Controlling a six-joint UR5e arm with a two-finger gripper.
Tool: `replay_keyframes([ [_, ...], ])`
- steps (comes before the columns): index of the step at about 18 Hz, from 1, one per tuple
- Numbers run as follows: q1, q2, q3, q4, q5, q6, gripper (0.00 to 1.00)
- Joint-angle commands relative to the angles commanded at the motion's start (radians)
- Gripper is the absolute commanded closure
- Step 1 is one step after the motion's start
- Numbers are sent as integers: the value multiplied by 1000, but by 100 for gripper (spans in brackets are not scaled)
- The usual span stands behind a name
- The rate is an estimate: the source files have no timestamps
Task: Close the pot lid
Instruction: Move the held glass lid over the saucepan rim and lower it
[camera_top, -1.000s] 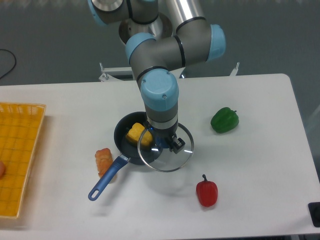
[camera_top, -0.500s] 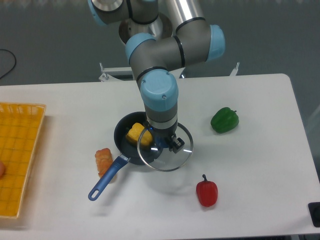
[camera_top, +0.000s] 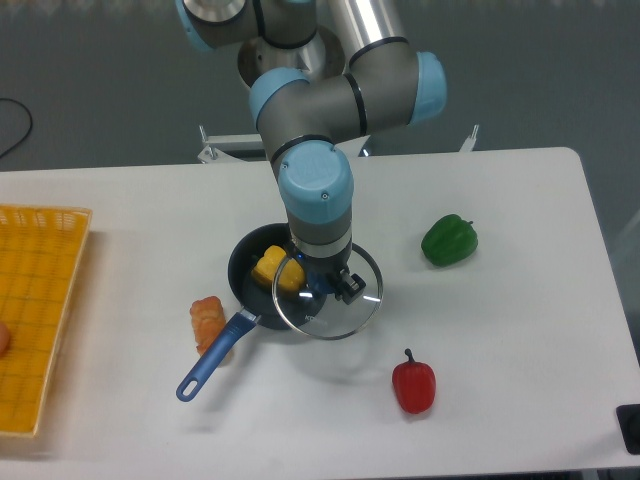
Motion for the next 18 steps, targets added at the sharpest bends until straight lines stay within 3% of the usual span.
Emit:
replay_keyframes([
  [14,-81,89,-126,20,3,-25,39],
  [18,-100,92,-152,23,9,-29,39],
])
